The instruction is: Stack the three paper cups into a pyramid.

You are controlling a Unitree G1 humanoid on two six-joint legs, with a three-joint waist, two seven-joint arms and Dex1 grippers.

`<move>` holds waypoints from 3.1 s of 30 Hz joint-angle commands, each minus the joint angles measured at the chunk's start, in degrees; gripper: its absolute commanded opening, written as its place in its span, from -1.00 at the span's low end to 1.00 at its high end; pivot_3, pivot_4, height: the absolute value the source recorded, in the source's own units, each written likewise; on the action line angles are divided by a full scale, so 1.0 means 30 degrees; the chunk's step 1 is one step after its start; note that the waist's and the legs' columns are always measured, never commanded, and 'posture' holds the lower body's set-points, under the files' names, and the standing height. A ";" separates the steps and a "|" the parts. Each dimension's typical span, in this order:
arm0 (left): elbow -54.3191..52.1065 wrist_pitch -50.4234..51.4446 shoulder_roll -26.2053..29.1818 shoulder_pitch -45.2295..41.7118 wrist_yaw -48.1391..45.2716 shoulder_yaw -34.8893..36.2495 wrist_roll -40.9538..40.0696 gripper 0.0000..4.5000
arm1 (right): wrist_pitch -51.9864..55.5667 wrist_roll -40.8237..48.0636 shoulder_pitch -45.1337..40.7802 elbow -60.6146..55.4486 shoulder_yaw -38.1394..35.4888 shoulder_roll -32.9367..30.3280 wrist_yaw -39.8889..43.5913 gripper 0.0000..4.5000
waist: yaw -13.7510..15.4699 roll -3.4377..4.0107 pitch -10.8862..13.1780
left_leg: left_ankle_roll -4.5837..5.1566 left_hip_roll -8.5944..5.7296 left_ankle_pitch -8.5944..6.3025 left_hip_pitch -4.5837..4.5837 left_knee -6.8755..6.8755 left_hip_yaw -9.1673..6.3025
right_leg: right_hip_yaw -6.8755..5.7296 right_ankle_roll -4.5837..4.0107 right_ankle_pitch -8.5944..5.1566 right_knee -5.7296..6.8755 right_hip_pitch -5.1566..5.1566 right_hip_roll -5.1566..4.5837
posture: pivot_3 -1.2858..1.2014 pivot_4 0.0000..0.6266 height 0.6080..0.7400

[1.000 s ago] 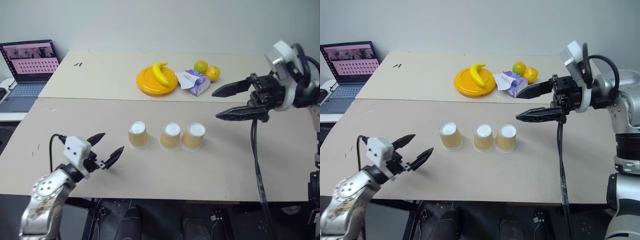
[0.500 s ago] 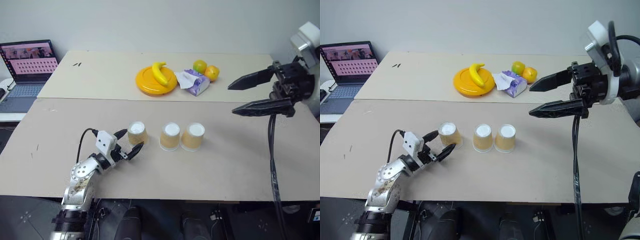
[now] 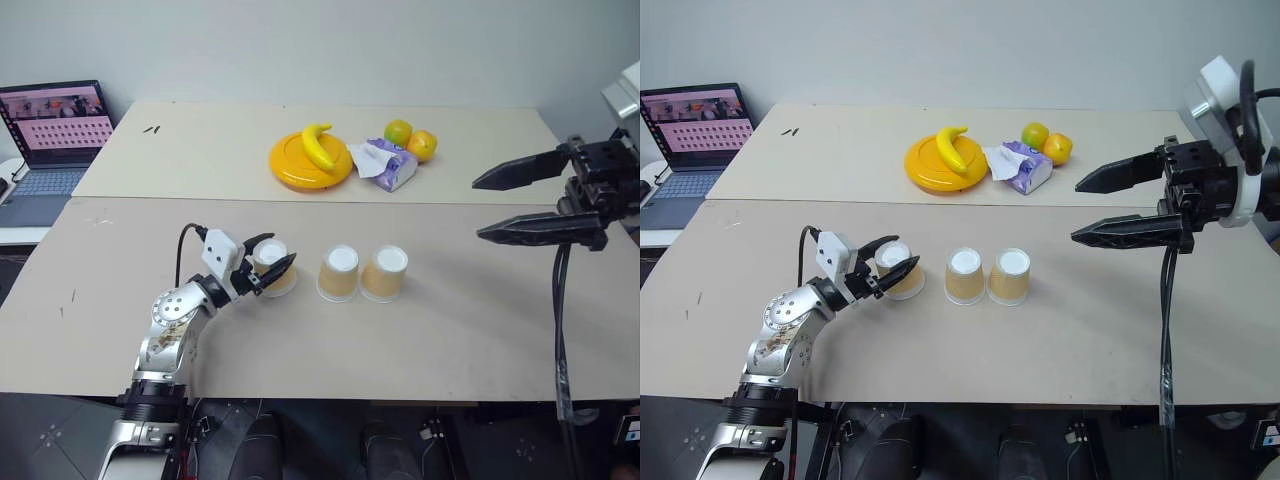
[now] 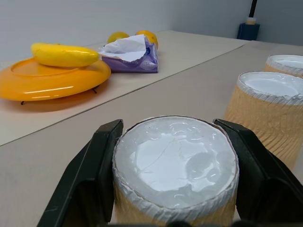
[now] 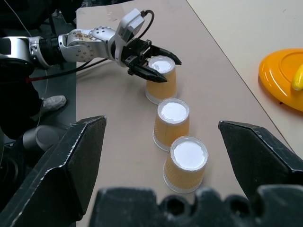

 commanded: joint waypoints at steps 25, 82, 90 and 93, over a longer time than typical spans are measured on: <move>0.0949 0.9850 0.2049 -1.3060 -0.4730 -0.2050 -0.5322 0.19 | 0.0443 0.3266 0.8666 -0.6474 -0.5880 0.1936 -0.5231 1.00 | -0.0065 -0.0020 0.0015 | 0.0004 -0.0022 0.0004 -0.0019 0.0029 -0.0041 | -0.0017 0.0056 -0.0003 0.0001 0.0028 0.0001 | 0.03 -0.52 0.88; 0.3376 0.5707 -0.2931 -1.2166 -0.6073 -0.4576 0.0015 0.96 | -0.0524 0.5350 1.3222 -0.8905 -0.8495 0.2295 -1.0333 1.00 | 0.0041 -0.0041 0.0028 | 0.0006 -0.0029 0.0004 -0.0035 0.0035 -0.0054 | -0.0016 0.0053 -0.0003 -0.0005 0.0031 0.0001 | 0.03 -0.52 0.88; 0.3266 0.5741 -0.2816 -1.2879 -0.5837 -0.4406 0.0184 0.96 | -0.1047 0.4741 1.3148 -0.8474 -0.8160 0.2292 -0.9996 1.00 | 0.0038 -0.0042 0.0028 | 0.0007 -0.0029 0.0004 -0.0035 0.0035 -0.0054 | -0.0016 0.0053 -0.0003 -0.0004 0.0031 0.0000 | 0.03 -0.52 0.88; 0.3143 0.5647 -0.2717 -1.3043 -0.5856 -0.4441 0.0279 0.96 | -0.1297 0.4522 1.3021 -0.8309 -0.7893 0.2323 -0.9931 1.00 | 0.0039 -0.0041 0.0028 | 0.0006 -0.0030 0.0004 -0.0035 0.0038 -0.0054 | -0.0016 0.0054 -0.0002 -0.0004 0.0031 0.0000 | 0.03 -0.52 0.88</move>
